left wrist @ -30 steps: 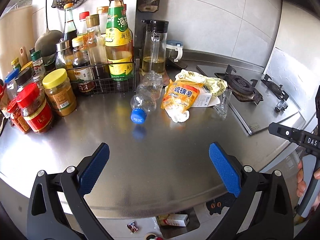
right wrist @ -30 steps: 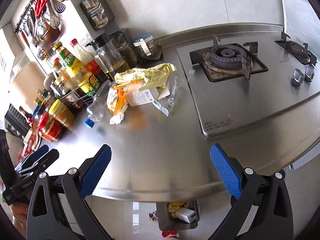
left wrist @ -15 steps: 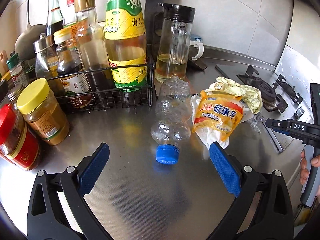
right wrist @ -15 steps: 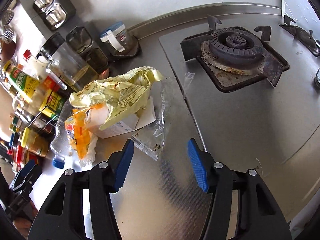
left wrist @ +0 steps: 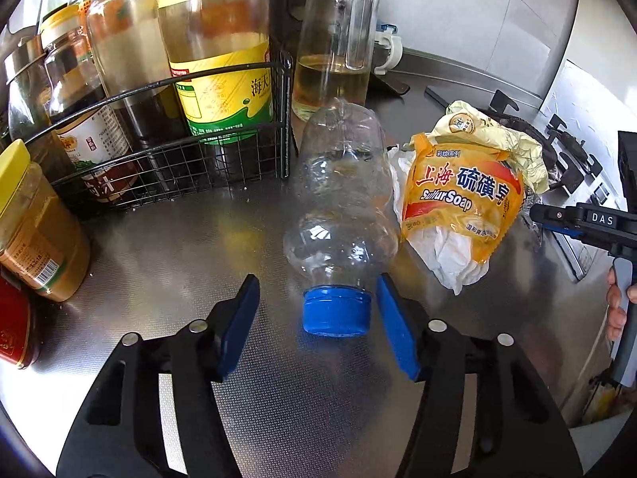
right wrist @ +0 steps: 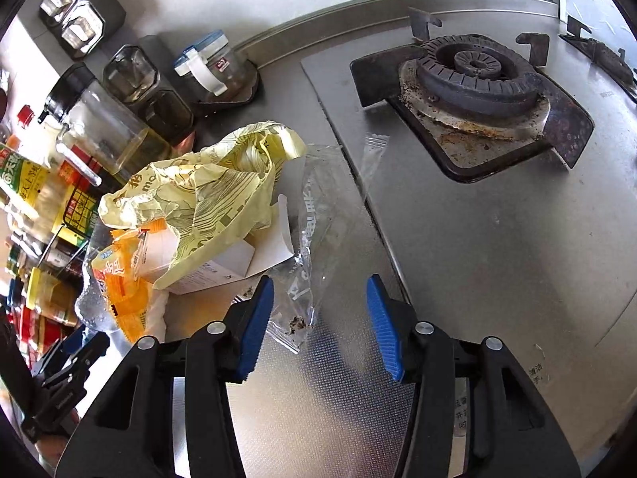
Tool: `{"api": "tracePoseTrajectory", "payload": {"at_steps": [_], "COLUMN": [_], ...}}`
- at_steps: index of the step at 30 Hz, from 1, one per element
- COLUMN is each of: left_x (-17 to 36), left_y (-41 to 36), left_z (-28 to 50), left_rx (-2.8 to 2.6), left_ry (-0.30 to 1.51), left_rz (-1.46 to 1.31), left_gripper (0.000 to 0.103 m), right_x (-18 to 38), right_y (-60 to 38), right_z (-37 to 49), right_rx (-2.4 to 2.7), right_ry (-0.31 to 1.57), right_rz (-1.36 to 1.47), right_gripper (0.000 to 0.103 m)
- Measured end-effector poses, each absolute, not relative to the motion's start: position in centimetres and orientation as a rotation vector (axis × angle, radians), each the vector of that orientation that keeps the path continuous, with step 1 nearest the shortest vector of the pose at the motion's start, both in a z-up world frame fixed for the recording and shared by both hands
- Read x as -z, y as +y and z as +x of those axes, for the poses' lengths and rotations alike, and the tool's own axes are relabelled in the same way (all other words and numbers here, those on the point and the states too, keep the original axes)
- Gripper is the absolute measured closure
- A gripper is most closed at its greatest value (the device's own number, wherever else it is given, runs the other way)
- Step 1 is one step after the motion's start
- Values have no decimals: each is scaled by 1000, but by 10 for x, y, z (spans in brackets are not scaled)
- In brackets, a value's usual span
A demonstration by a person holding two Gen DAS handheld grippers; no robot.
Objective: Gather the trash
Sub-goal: 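Grasp the blue-capped bottle with the left tool while the right tool grasps the clear packet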
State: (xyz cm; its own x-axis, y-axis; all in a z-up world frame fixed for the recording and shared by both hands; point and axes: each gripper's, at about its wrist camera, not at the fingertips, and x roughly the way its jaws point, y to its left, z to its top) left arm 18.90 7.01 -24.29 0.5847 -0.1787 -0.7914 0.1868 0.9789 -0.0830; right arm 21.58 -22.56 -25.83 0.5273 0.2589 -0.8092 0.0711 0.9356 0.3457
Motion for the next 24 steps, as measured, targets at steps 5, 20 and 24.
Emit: {"api": "tracePoseTrajectory", "payload": {"at_steps": [5,20,24], "left_x": [246,203,191], "left_y": [65,43,29], "left_z": [189,139,114], "left_rx": [225,111,70], "left_ry": [929,828,807], "left_rz": [37,28,21], "left_gripper": [73,74,74], "right_x": [256,211,201], "right_y": [-212,-241,-251], "right_z": [215,158,133], "right_rx": [-134,-194,-262], "right_ry": [1012,894,879], "right_rz": [309,236,211], "right_gripper": [100,101,101]}}
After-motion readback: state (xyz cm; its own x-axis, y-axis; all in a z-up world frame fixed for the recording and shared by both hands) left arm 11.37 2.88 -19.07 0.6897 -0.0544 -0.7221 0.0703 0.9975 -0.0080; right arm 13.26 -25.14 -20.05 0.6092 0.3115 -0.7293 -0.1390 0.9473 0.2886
